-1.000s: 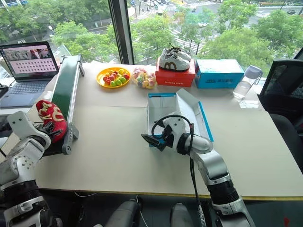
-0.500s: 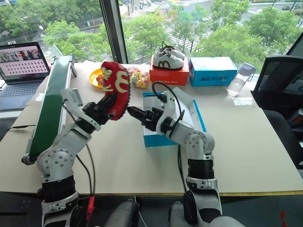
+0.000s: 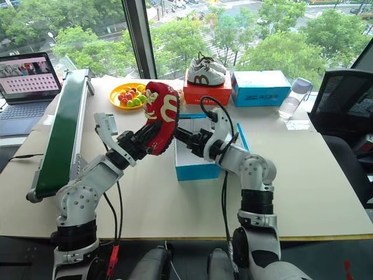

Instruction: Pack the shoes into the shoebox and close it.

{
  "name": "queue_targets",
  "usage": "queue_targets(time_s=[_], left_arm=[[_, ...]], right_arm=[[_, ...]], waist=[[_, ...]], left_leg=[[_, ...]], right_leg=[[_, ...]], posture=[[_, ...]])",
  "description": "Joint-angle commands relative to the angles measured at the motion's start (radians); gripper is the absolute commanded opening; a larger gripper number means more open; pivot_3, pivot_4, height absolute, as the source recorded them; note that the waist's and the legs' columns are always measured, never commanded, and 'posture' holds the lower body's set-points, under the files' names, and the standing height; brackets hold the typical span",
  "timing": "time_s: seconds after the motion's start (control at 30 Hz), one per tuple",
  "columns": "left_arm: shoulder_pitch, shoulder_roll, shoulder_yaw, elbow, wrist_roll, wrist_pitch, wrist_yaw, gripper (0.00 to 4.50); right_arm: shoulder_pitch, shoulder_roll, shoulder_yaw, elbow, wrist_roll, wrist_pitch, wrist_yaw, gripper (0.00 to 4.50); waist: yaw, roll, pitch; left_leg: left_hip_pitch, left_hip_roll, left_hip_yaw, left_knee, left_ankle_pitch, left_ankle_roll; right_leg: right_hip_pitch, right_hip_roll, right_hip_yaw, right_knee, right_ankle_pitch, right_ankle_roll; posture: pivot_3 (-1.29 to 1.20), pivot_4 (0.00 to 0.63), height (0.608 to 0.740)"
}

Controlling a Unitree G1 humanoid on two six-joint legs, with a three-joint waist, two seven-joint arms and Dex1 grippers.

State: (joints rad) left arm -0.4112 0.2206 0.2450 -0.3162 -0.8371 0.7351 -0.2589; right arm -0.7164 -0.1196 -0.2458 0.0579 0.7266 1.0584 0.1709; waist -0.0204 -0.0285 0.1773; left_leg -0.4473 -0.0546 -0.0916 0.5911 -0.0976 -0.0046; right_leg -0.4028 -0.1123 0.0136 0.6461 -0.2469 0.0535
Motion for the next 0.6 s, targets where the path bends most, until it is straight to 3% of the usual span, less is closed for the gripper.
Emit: queue_targets(time_s=[0.03, 0.2, 0.4, 0.6], left_arm=[[-0.008, 0.073, 0.047, 0.048, 0.062, -0.073, -0.027, 0.17], [0.004, 0.153, -0.005, 0.064, 0.148, -0.108, -0.08, 0.17], [0.001, 0.087, -0.077, 0.029, 0.139, -0.094, -0.081, 0.17], [-0.003, 0.063, -0.093, 0.017, 0.135, -0.087, -0.078, 0.17]], right_arm=[[-0.003, -0.034, -0.011, 0.031, -0.025, -0.057, 0.03, 4.5], [-0.021, -0.023, -0.036, 0.038, -0.005, -0.04, 0.019, 4.5], [-0.075, 0.111, -0.174, 0.002, 0.188, 0.104, -0.111, 4.5], [-0.092, 0.155, -0.226, -0.017, 0.292, 0.171, -0.219, 4.5]], waist=[[-0.001, 0.0, 0.0], [-0.008, 0.0, 0.0], [0.002, 0.0, 0.0], [0.002, 0.001, 0.0]], left_leg=[[0.0, 0.0, 0.0, 0.0, 0.0, 0.0], [0.0, 0.001, 0.001, -0.001, 0.0, 0.0], [0.0, 0.001, 0.0, -0.001, 0.0, 0.0], [0.0, 0.001, 0.0, -0.002, 0.0, 0.0]], right_leg=[[0.0, 0.0, 0.0, 0.0, 0.0, 0.0], [-0.001, 0.0, 0.001, 0.0, 0.0, -0.001], [-0.001, 0.0, 0.001, 0.0, 0.0, -0.001], [-0.001, 0.0, 0.001, 0.0, 0.0, -0.001]], posture=[[0.0, 0.15, 0.73], [0.0, 0.15, 0.73], [0.0, 0.15, 0.73], [0.0, 0.15, 0.73]])
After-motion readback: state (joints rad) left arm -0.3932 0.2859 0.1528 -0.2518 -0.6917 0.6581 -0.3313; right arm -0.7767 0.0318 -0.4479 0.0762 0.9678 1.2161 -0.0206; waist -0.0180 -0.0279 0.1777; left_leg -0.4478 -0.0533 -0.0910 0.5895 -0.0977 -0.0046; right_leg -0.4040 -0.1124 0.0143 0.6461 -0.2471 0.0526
